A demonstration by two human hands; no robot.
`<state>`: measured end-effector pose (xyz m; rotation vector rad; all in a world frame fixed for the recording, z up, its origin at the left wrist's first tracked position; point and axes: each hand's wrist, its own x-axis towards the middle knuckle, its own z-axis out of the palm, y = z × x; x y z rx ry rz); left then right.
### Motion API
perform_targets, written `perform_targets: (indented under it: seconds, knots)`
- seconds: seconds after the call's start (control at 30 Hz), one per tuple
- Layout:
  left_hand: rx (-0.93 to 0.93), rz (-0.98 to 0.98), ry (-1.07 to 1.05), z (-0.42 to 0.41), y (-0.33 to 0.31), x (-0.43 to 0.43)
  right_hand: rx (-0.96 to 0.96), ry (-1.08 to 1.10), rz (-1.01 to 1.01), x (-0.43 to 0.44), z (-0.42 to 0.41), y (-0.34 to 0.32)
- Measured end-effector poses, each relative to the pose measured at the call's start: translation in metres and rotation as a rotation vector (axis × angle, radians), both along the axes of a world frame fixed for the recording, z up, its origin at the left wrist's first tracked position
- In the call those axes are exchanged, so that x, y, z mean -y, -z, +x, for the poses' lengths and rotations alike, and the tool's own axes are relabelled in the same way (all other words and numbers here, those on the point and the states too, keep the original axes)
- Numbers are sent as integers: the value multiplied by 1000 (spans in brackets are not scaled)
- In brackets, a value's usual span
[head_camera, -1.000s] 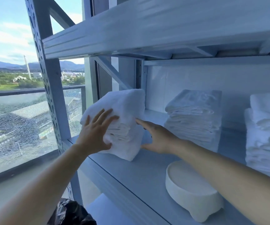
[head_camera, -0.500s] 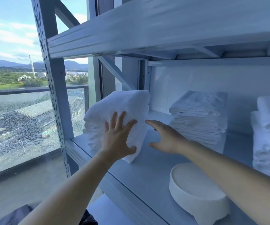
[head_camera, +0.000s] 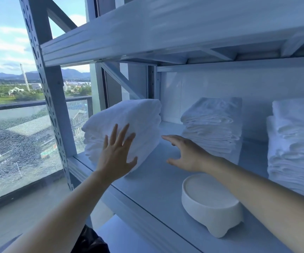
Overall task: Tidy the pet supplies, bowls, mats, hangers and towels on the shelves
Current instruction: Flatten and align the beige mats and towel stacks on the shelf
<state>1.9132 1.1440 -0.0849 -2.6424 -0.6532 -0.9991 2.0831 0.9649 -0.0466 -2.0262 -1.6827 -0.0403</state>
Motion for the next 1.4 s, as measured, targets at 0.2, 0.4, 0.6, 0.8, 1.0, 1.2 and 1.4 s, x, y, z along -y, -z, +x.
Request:
perform_targets:
  seconds: [0.2, 0.4, 0.6, 0.8, 1.0, 1.2, 1.4]
  knots:
    - [-220, 64, -113, 2, 13, -2, -24, 37, 1, 15, 3, 2]
    - [-245, 10, -116, -16, 7, -20, -41, 78, -19, 33, 10, 4]
    - [-165, -77, -127, -1, 9, 11, -61, 102, -11, 52, 11, 6]
    - [-165, -282, 207, 20, 1, 68, -55, 123, 13, 88, 11, 4]
    - [-276, -389, 491, 23, -3, 117, -19, 91, -5, 136, 1, 12]
    - [-243, -407, 549, 13, 5, 141, -8, -12, -18, 170, -12, 19]
    - [-213, -436, 646, 1, 8, 163, 40, -47, -37, 184, -11, 27]
